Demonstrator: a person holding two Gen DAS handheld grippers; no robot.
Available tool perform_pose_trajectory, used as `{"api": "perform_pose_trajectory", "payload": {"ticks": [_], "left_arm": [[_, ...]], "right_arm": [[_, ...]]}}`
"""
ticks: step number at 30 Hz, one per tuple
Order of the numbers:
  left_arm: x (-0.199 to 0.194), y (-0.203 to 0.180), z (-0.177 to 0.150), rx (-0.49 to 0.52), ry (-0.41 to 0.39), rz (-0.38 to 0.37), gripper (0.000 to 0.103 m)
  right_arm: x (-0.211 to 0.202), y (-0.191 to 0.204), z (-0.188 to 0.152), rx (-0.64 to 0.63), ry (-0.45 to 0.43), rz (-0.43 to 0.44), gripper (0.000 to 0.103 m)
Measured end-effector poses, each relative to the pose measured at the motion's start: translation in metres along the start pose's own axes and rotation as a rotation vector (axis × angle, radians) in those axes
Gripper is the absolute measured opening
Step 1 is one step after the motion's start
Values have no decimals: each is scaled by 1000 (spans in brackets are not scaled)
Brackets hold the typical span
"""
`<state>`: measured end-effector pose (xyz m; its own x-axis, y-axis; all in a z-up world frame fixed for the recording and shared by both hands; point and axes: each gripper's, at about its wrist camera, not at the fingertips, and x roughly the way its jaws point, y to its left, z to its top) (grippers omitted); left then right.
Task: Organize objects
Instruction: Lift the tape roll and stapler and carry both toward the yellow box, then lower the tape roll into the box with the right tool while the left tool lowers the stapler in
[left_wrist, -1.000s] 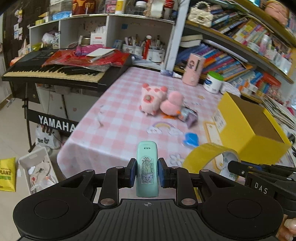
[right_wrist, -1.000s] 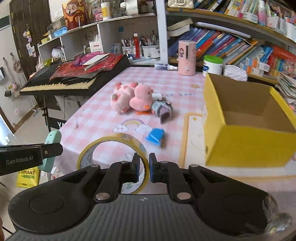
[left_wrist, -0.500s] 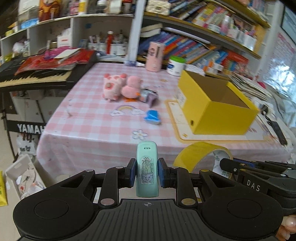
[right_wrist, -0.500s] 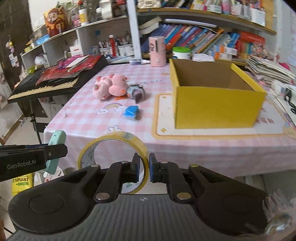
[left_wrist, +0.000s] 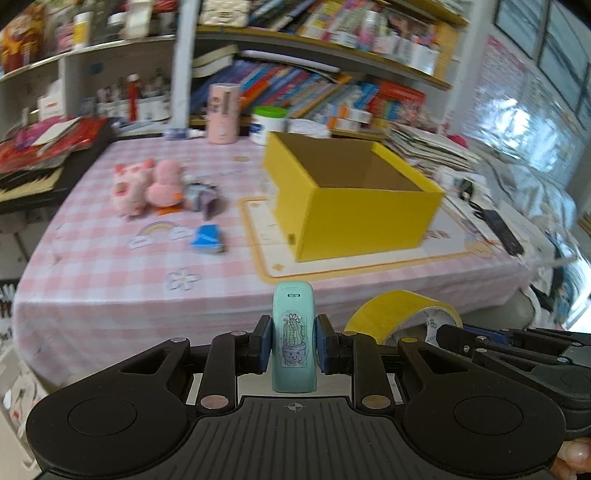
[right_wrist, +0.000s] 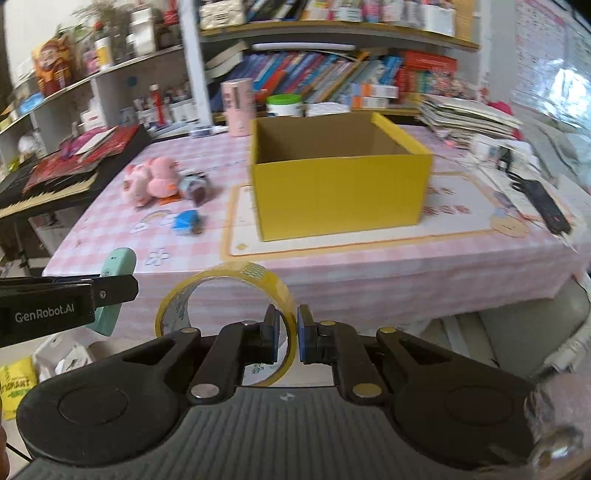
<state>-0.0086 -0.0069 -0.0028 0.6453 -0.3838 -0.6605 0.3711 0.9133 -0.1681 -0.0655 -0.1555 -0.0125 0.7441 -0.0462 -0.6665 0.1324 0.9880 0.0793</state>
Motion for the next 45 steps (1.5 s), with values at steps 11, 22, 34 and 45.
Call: {"api": "perform_pose_trajectory", "payload": {"ticks": [11, 22, 34, 45], "left_arm": [[18, -41, 13, 100, 12, -57, 23], [36, -51, 25, 129, 20, -69, 23], [54, -59, 47, 143, -19, -67, 23], [71, -78, 104, 200, -187, -26, 23]], "right_arm": [[-12, -46, -4, 94, -20, -74, 10], [0, -62, 6, 124, -9, -91, 10], [27, -76, 27, 113, 6, -86, 10], [50, -95, 91, 33, -121, -74, 10]]}}
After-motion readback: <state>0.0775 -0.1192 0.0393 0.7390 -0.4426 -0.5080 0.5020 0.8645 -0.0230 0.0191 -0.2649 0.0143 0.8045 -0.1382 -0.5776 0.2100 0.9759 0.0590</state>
